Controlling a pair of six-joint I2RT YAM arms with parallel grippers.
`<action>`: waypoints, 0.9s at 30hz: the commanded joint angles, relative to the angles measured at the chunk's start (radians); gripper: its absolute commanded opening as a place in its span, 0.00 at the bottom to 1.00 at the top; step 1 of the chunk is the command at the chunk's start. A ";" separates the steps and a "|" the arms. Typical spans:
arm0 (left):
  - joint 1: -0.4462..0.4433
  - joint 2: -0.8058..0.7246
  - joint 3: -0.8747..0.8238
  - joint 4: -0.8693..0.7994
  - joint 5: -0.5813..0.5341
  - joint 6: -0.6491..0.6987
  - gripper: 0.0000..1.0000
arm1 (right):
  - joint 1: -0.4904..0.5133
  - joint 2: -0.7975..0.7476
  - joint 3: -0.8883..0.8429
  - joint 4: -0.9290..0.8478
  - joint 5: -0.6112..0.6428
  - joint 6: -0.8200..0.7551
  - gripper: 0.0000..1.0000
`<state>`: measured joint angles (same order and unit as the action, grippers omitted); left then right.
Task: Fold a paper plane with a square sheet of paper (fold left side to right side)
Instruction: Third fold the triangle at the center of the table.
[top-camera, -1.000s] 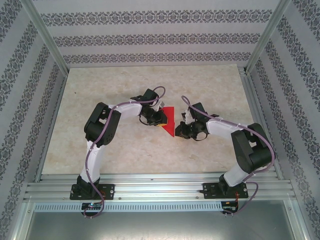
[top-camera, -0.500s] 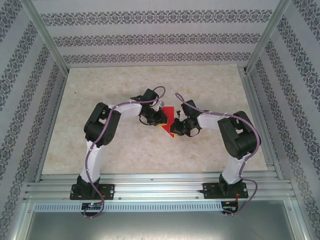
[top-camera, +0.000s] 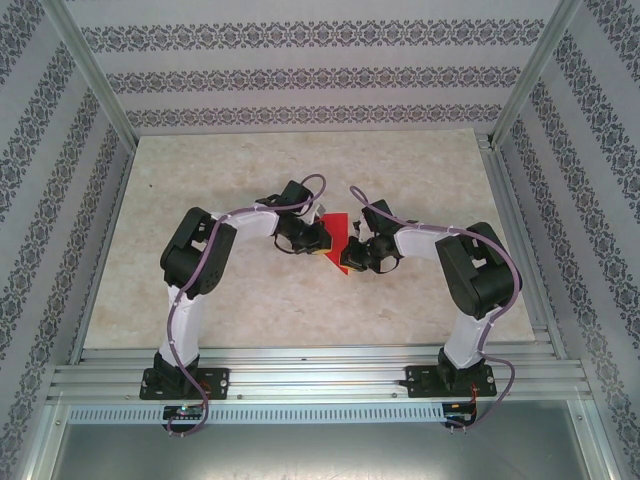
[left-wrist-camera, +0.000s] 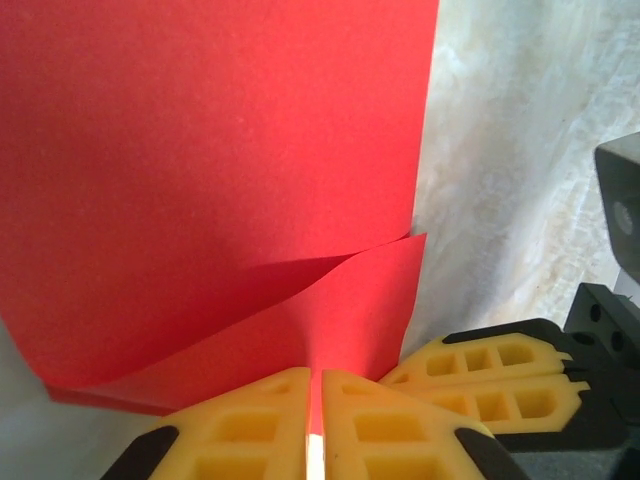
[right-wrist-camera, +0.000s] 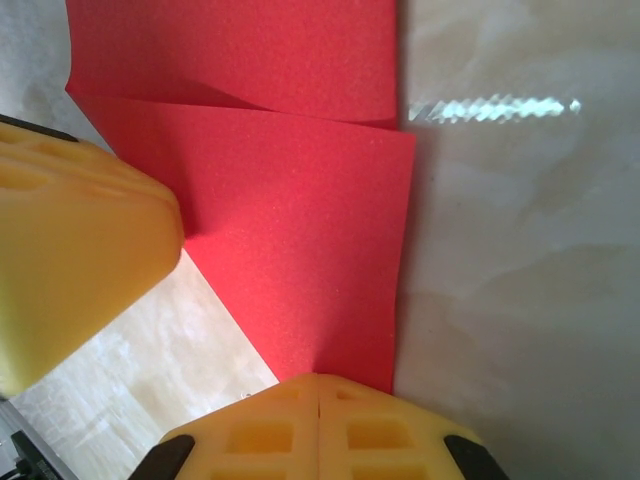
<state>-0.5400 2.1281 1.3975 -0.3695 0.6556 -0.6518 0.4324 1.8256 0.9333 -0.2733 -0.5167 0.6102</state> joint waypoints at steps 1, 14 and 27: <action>-0.021 -0.015 -0.021 0.102 0.050 -0.057 0.11 | 0.013 0.035 -0.038 -0.098 0.124 0.011 0.05; -0.042 0.034 -0.015 0.034 0.019 -0.023 0.11 | 0.014 0.034 -0.033 -0.123 0.153 0.007 0.04; 0.004 0.050 -0.041 -0.007 -0.182 0.038 0.13 | 0.035 0.041 -0.022 -0.200 0.244 -0.016 0.03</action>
<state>-0.5716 2.1521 1.3834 -0.3229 0.6491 -0.6632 0.4614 1.8164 0.9501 -0.3122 -0.4374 0.6083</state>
